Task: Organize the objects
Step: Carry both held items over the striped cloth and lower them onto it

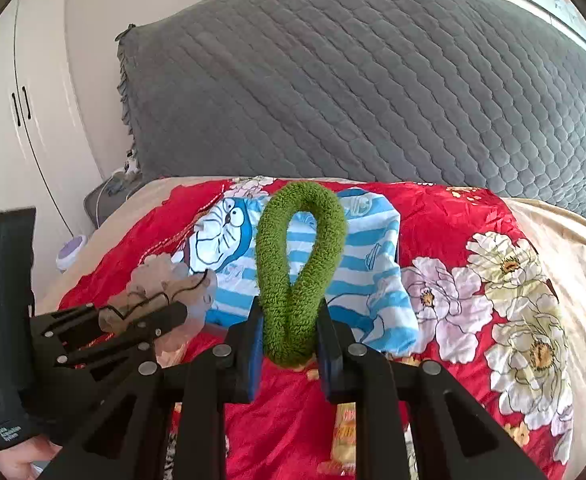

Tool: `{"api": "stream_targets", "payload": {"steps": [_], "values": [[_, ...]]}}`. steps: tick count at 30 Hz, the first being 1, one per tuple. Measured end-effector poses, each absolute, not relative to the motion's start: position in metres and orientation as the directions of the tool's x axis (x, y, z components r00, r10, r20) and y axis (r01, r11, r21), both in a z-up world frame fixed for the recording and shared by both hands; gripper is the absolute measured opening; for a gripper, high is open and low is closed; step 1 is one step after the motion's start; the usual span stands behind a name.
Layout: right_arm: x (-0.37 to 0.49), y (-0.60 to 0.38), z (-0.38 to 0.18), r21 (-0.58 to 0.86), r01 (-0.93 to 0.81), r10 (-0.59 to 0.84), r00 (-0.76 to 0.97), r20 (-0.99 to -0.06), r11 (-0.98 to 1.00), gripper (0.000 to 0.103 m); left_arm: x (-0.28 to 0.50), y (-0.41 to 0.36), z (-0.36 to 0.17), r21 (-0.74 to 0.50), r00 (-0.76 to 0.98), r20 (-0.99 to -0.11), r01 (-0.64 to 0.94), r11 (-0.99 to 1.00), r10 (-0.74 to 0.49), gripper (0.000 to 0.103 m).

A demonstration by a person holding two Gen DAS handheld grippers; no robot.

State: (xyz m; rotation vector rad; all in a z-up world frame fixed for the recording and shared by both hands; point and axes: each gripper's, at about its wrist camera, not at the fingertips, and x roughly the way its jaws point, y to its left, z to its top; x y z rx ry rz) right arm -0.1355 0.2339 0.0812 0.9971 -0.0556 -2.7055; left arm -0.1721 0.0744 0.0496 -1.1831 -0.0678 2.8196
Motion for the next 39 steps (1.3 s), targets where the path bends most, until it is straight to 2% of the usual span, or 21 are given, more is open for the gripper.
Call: {"api": "stream_targets", "payload": {"steps": [29,33,39], "values": [[-0.209,0.208,0.031,0.139,0.257,-0.290,-0.766,-0.573,-0.956,0.022,-0.256,0.050,0.025,-0.017,-0.710,-0.704,-0.016,-1.000,0.023,0.017],[-0.216,0.203,0.028,0.123,0.245,-0.271,-0.787,-0.555,-0.962,0.022,-0.265,0.044,0.019,-0.009,-0.707,-0.708,-0.007,-1.000,0.012,0.017],[-0.232,0.210,0.008,0.128,0.199,-0.236,-0.781,-0.578,-0.972,0.022,-0.278,0.041,0.006,-0.022,-0.697,-0.717,-0.002,-1.000,0.017,0.017]]}}
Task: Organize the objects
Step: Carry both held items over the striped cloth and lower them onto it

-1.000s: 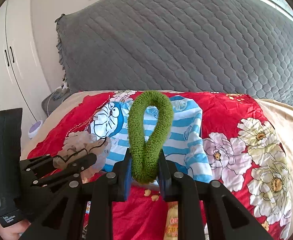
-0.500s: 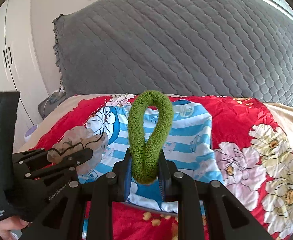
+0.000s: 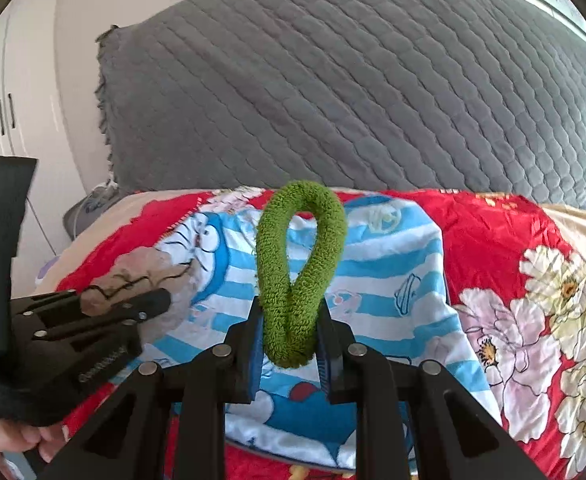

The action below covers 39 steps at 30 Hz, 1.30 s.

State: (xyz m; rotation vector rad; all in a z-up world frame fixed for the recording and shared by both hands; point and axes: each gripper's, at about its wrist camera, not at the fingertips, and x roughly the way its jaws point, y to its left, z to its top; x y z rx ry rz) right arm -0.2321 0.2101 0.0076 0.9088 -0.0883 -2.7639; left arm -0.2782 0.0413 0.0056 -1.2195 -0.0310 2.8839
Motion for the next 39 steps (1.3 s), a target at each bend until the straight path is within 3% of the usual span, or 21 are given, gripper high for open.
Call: {"api": "stream_targets", "payload": {"steps": [26,36,39], "values": [[-0.261,0.198,-0.052,0.063,0.154,-0.150,-0.655,-0.741,-0.986,0.023,-0.296,0.070,-0.035,-0.015,-0.647,-0.760,-0.068,-0.998,0.056,0.017],[-0.261,0.196,-0.052,0.049,0.156,-0.140,-0.652,-0.745,-0.987,0.024,-0.295,0.067,-0.045,-0.037,-0.639,-0.766,-0.070,-0.997,0.073,0.018],[-0.261,0.197,-0.051,0.052,0.159,-0.144,-0.649,-0.747,-0.986,0.025,-0.296,0.065,-0.045,-0.046,-0.632,-0.770,-0.073,-0.996,0.082,0.022]]}}
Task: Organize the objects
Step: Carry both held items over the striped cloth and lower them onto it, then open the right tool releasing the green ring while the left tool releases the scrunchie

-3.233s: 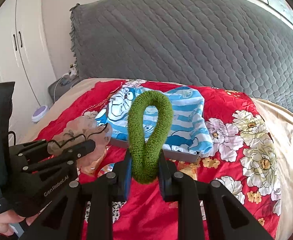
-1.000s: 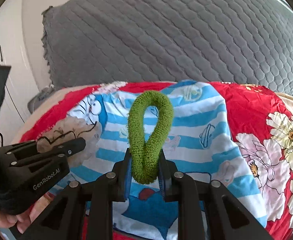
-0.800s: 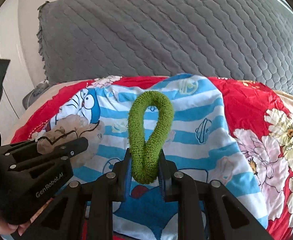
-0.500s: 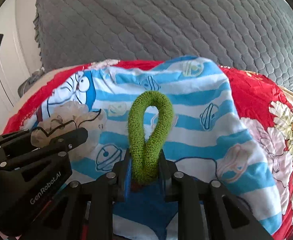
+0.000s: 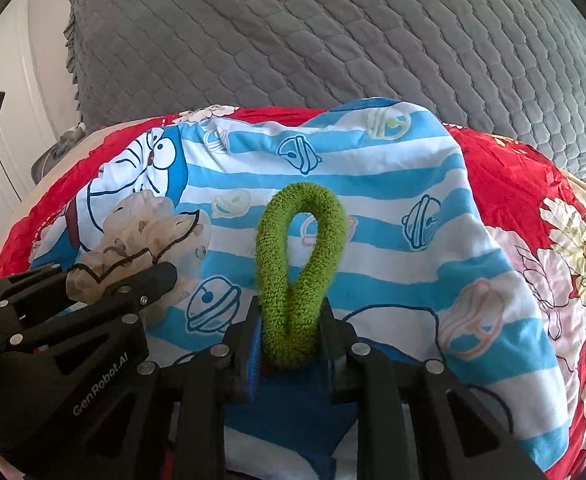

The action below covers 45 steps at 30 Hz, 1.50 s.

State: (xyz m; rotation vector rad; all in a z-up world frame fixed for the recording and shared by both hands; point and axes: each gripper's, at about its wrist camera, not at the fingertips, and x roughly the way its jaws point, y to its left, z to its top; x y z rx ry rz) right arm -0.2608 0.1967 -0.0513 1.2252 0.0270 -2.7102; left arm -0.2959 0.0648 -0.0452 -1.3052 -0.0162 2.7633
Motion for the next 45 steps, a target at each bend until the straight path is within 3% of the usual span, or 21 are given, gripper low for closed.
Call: {"api": "stream_targets", "payload": {"steps": [12,19,26,45], "values": [[-0.260,0.196,-0.050,0.063,0.167,-0.157,-0.643,-0.750,-0.984,0.028,-0.293,0.060,-0.042,-0.053,-0.632,-0.770,-0.072,-0.996,0.086,0.030],[-0.259,0.197,-0.048,0.087,0.161,-0.171,-0.635,-0.754,-0.983,0.033,-0.289,0.058,-0.034,-0.040,-0.641,-0.764,-0.070,-0.997,0.076,0.041],[-0.255,0.201,-0.042,0.097,0.160,-0.178,-0.644,-0.744,-0.982,0.040,-0.283,0.055,-0.025,-0.014,-0.650,-0.758,-0.060,-0.998,0.050,0.056],[-0.250,0.208,-0.026,0.120,0.153,-0.192,-0.671,-0.717,-0.981,0.059,-0.273,0.038,0.000,-0.062,-0.667,-0.742,-0.038,-0.997,0.071,0.074]]}}
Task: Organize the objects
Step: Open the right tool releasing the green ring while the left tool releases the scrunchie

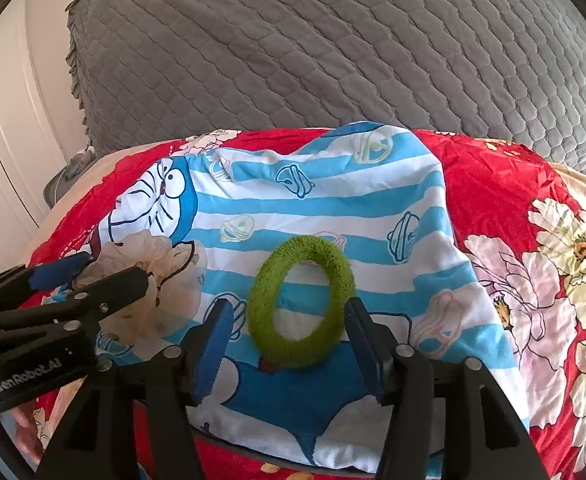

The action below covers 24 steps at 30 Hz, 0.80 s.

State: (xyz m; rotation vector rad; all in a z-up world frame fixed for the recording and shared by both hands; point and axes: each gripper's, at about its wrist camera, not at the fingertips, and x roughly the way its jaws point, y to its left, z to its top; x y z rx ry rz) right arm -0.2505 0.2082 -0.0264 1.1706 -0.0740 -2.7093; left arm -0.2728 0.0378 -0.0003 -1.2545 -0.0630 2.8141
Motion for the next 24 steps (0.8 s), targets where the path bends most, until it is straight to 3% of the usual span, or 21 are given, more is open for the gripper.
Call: {"api": "stream_targets", "payload": {"steps": [24], "values": [[-0.229,0.202,-0.007,0.054,0.187,-0.170,-0.692,-0.701,-0.981,0.071,-0.241,0.021,0.014,-0.137,-0.664,-0.738,-0.030,-0.990,0.122,0.075]]}}
